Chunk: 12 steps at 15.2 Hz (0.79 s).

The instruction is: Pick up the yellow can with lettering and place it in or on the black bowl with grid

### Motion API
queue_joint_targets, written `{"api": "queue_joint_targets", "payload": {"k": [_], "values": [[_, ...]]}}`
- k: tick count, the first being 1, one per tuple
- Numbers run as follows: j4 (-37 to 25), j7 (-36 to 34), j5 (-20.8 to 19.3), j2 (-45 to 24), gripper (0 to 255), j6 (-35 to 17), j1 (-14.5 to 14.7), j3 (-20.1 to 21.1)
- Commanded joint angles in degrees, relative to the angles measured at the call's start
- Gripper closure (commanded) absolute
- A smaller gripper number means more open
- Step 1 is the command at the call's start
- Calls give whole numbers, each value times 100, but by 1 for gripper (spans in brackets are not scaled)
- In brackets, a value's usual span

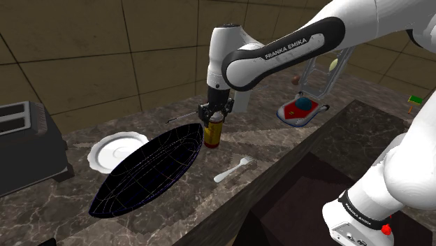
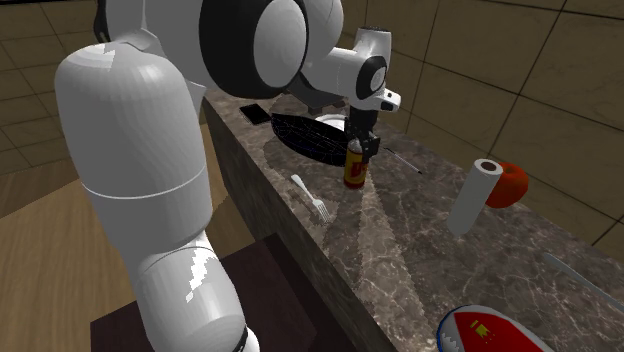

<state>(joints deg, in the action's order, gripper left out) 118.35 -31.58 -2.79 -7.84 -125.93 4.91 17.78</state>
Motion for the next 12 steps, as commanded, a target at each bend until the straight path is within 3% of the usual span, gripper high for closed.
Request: {"api": "queue_joint_targets", "payload": {"k": [1, 5, 12], "values": [[7, 1, 0, -3, 255, 2, -2, -3], [-2, -4, -3, -10, 255, 4, 0, -1], [-269, 65, 99, 236, 255, 505, -18, 12]]}}
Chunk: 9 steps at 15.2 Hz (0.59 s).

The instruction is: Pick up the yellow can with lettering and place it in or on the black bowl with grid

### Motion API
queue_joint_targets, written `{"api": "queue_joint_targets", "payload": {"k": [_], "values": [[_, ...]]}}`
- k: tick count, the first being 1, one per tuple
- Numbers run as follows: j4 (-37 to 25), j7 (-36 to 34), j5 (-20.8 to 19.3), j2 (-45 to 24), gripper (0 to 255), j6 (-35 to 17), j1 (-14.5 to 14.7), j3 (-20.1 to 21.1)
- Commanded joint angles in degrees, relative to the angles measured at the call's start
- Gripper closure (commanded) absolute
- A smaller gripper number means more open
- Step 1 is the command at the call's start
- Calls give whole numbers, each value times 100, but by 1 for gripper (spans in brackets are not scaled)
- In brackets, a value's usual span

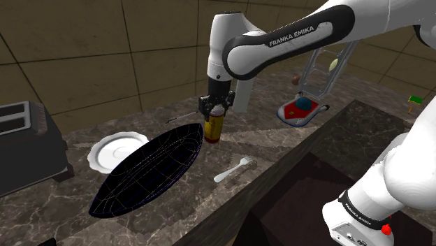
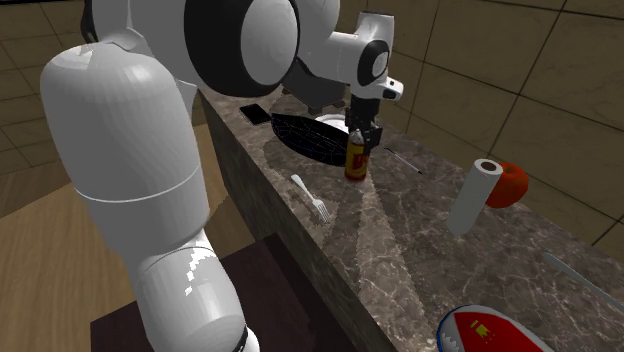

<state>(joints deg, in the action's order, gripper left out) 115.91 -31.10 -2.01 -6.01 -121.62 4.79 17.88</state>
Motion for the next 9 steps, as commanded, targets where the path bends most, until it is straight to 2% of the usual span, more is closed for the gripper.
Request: {"api": "queue_joint_targets", "payload": {"k": [1, 9], "values": [[-68, 25, 32, 85, 255, 146, -7, 2], [-460, 78, 109, 288, 255, 730, -19, 4]]}}
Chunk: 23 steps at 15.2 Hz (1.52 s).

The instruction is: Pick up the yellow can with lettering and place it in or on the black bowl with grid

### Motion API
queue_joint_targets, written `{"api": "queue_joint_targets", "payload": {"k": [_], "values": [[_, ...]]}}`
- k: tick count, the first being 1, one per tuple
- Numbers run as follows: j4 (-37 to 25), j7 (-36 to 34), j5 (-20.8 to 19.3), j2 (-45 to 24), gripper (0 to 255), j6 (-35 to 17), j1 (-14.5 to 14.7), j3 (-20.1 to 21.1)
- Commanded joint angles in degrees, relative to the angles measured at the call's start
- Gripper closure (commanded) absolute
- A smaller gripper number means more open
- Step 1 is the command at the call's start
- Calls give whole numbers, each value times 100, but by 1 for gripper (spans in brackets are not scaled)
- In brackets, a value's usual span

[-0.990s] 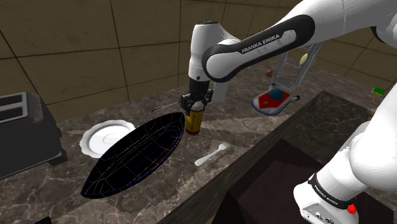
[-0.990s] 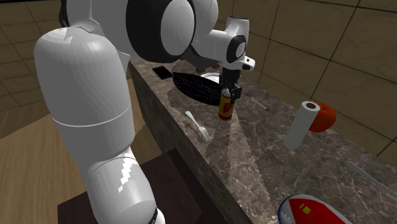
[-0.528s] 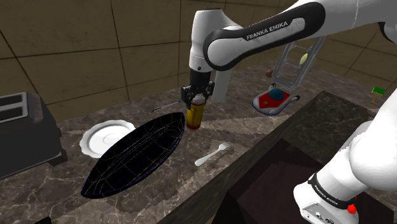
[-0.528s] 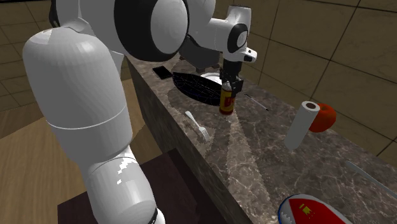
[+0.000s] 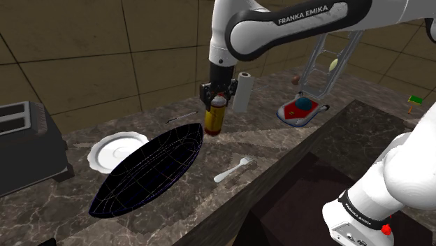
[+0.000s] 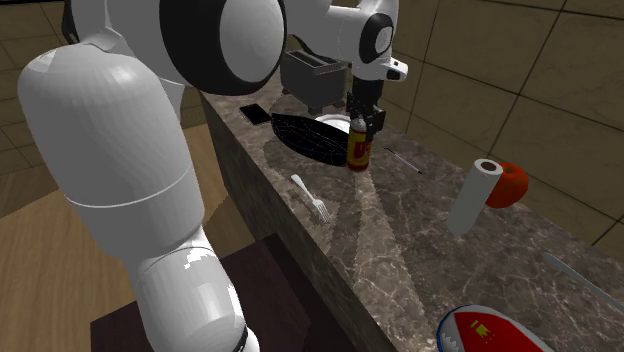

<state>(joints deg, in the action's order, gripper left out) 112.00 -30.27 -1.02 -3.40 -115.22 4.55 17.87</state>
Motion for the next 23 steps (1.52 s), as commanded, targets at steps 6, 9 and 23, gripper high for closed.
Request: {"api": "queue_joint_targets", "payload": {"k": [6, 9, 23], "values": [[-417, 20, 46, 128, 255, 535, -1, 4], [-610, 28, 58, 162, 255, 760, -3, 3], [-2066, -825, -170, -423, 255, 1674, 465, 378]]}}
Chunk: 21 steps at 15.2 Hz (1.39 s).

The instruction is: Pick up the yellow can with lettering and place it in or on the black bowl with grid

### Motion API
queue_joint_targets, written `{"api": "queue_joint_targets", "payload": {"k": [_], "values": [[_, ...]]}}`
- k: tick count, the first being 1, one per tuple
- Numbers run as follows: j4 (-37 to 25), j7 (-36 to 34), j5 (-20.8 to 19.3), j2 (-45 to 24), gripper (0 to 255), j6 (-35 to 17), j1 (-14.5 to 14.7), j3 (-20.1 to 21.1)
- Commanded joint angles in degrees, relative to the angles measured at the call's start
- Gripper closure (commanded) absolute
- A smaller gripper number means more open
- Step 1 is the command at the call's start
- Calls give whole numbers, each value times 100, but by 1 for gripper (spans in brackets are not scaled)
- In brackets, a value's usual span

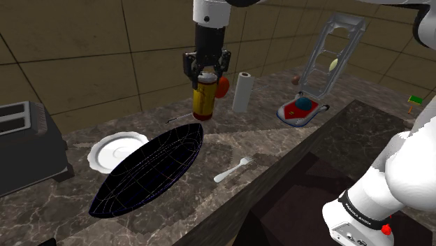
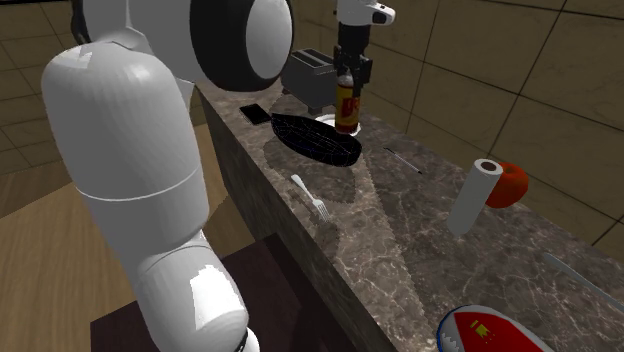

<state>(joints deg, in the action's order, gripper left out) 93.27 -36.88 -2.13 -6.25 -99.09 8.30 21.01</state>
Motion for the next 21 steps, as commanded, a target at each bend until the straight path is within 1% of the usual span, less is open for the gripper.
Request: {"api": "queue_joint_targets", "payload": {"k": [1, 5, 8, 11, 12, 16, 21], "values": [[-383, -306, -113, -267, 255, 136, 180, 119], [-1271, -865, -377, -862, 255, 487, 599, 306], [-2112, -1256, -620, -1409, 255, 831, 996, 400], [-3210, -1598, -907, -2087, 255, 1294, 1497, 441], [-3959, -1740, -1081, -2527, 255, 1615, 1816, 436], [-3308, -1754, -997, -2325, 255, 1169, 1679, 439], [-2669, -1769, -942, -2174, 255, 685, 1554, 449]]}}
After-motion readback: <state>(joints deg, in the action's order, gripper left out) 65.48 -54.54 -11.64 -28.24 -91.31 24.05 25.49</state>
